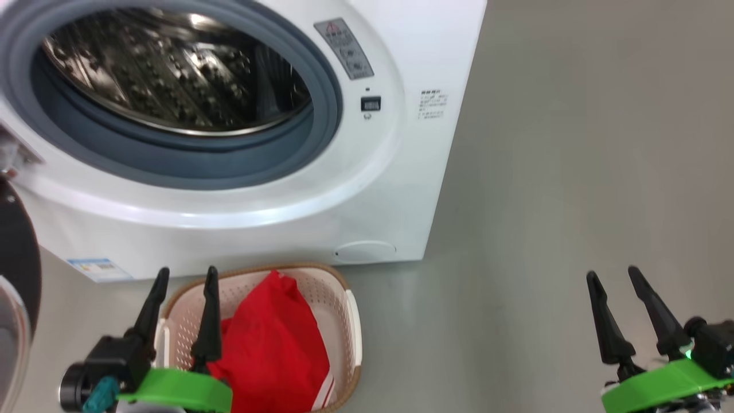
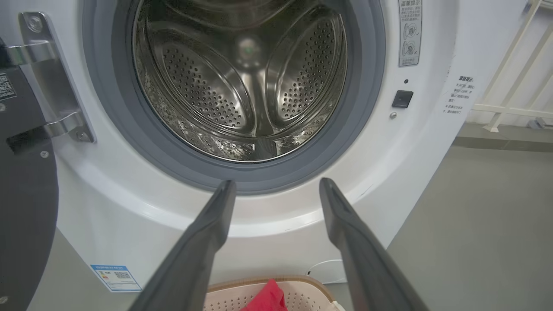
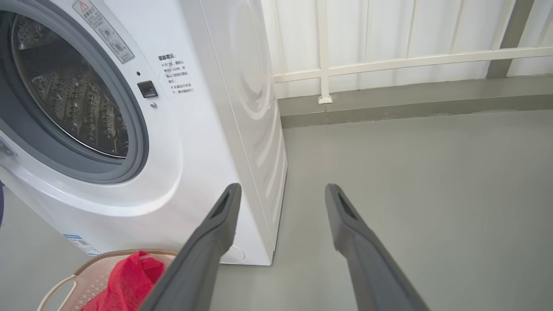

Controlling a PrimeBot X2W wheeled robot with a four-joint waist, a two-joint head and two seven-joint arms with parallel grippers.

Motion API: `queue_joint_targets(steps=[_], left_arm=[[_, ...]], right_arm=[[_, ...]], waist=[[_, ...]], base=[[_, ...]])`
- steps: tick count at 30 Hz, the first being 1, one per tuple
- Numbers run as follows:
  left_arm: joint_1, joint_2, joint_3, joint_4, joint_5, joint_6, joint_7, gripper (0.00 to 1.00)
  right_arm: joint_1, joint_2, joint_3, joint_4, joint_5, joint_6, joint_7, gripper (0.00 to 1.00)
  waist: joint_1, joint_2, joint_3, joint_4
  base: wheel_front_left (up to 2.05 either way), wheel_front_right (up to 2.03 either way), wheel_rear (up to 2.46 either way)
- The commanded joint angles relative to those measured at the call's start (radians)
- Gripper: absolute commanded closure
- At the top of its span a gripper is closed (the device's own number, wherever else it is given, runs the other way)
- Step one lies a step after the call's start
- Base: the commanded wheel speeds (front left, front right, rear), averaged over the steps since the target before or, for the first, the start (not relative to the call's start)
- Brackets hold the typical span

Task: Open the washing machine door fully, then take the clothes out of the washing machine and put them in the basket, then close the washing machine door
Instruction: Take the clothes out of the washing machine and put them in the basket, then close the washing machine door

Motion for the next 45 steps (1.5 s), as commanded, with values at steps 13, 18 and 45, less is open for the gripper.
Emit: queue_joint_targets(steps=[13, 18, 45], left_arm=[[0.198, 0.021, 0.061, -0.138, -0.001, -0.021, -0.005, 0.0], [0.24, 0.021, 0.068, -0.163, -0.019, -0.015, -0.005, 0.0], [0.221, 0.021, 0.053, -0.167, -0.016, -0.005, -0.005, 0.0]], right_arm=[[0.131, 0.001, -0.03, -0.032, -0.015, 0.006, -0.006, 0.0], [0.159, 0.005, -0.047, -0.039, -0.018, 0.006, -0.006, 0.0], [0.138, 0.01, -0.047, -0.041, -0.02, 0.006, -0.006, 0.0]], waist=[[0.0, 0.0, -0.131, 0.009], [0.0, 0.0, -0.135, 0.014], [0.0, 0.0, -0.121, 0.009]], base=[[0.0, 0.0, 0.0], [0.0, 0.0, 0.0], [-0.2, 0.2, 0.0]])
